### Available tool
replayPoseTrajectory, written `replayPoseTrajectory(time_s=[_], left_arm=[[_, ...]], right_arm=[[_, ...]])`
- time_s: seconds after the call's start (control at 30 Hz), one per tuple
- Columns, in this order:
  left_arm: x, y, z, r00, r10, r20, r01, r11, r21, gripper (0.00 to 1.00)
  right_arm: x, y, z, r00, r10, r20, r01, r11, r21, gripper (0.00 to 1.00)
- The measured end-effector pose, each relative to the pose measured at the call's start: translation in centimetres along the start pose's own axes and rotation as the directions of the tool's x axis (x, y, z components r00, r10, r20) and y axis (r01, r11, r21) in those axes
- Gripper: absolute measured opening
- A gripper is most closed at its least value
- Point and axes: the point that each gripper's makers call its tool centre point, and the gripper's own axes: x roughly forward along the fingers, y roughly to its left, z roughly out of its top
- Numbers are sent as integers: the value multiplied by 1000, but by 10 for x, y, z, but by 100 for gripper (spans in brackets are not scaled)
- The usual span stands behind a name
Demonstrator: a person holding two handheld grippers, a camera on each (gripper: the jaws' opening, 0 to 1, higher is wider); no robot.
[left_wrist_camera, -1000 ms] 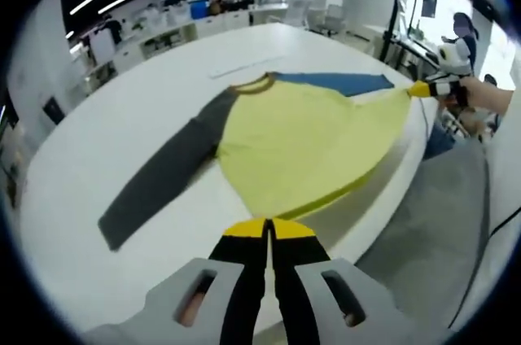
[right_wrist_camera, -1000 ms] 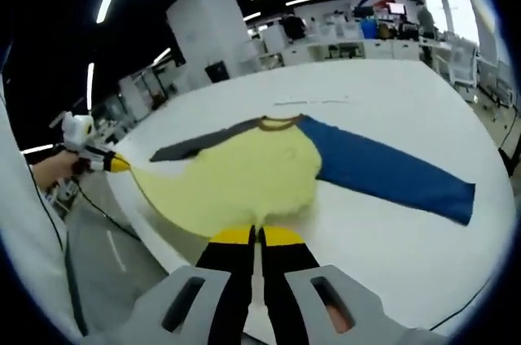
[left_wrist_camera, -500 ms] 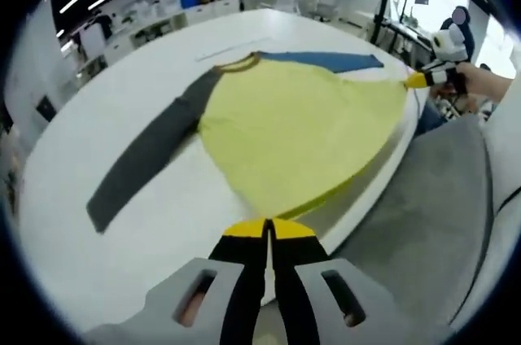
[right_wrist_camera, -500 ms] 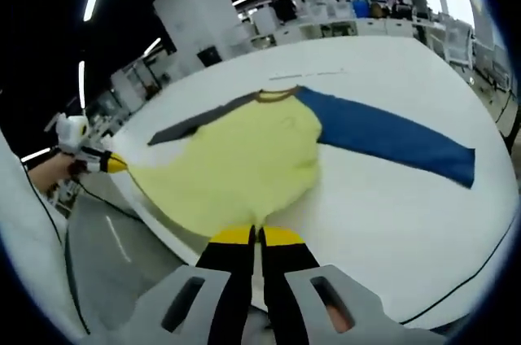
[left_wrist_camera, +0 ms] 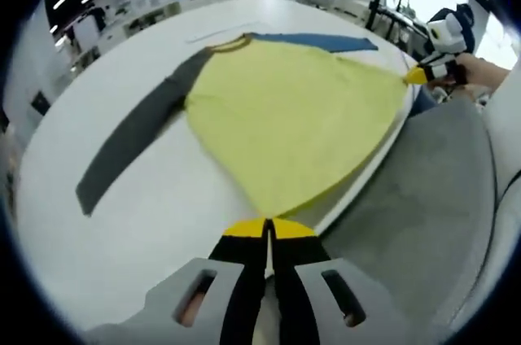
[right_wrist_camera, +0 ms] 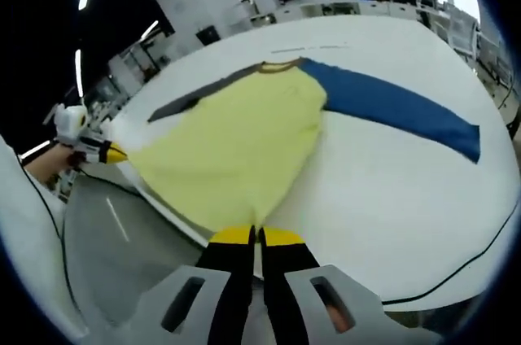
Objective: Fold the garment on the visible template until the final outline fits inside the template.
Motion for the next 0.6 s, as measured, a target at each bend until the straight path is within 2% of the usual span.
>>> replayPoseTrajectory(time_s=[0.43,0.6], left_arm=[[13,-3,-23,997,-22,-71,23,1000,13,0],[16,-3,-30,995,-31,-100,32,999,9,0]], right_arm=[[11,-4,-32,996,-3,-84,10,996,86,3],[14,-5,-39,994,-8,-109,17,996,86,3]])
